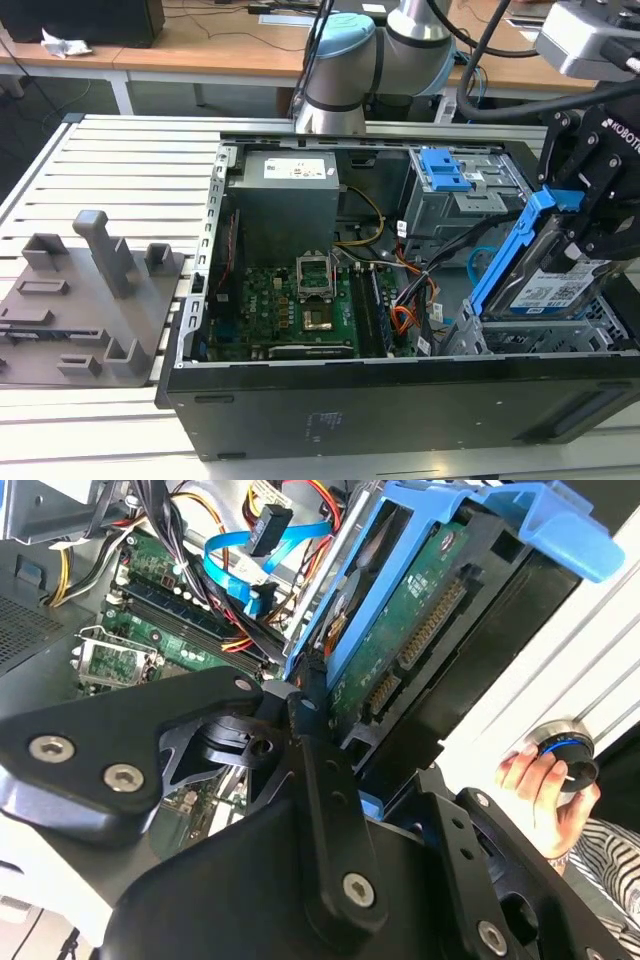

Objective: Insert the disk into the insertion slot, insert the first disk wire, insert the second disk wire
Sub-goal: 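Insert the disk into the insertion slot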

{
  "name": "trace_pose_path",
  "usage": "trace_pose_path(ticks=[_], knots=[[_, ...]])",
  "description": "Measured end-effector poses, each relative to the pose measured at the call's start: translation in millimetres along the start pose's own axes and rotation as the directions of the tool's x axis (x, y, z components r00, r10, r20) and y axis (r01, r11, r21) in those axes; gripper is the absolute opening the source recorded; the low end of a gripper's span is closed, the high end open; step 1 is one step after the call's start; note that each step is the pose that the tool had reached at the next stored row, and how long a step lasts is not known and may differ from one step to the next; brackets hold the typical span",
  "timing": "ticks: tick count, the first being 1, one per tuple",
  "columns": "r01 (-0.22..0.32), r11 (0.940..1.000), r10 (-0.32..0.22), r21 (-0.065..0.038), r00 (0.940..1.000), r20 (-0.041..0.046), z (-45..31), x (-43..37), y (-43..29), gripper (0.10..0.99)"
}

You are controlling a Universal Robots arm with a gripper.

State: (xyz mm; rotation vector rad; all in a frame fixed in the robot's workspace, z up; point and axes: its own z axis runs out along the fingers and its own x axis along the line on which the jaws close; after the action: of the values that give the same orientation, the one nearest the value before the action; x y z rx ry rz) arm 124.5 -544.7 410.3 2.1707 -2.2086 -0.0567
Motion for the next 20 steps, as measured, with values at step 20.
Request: trace_pose_path(ticks=[20], knots=[[0.000,1.0000,0.000,0.000,1.0000,-0.0001,11.2,-0.1,-0.6,0.435]])
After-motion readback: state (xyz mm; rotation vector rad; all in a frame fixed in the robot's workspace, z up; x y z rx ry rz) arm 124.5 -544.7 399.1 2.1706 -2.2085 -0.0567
